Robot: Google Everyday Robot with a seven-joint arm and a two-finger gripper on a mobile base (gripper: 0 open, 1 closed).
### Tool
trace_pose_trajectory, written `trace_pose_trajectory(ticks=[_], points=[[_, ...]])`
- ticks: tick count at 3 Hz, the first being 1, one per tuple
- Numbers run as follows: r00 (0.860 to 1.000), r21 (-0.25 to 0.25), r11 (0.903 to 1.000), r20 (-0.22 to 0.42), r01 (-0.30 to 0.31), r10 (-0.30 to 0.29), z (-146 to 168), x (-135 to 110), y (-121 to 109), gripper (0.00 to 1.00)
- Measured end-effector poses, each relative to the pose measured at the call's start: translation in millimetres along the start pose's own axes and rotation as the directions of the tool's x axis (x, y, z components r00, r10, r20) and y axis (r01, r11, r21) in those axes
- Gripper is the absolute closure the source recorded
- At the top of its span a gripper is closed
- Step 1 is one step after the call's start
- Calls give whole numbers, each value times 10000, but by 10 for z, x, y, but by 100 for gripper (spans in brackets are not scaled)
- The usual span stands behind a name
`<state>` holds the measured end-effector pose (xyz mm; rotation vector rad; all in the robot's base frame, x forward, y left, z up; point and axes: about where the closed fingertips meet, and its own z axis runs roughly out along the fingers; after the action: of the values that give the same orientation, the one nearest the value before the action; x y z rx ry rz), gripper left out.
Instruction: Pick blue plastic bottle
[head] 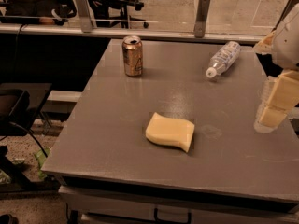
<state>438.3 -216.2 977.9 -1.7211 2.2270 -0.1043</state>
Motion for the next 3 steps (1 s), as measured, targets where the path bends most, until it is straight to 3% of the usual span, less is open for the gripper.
trace_pose_trajectory(ticks=[2,3], points=[[9996,138,9996,-184,230,-228,38,-17,-99,0],[9957,188,9971,-567,740,-729,136,-21,-358,0]])
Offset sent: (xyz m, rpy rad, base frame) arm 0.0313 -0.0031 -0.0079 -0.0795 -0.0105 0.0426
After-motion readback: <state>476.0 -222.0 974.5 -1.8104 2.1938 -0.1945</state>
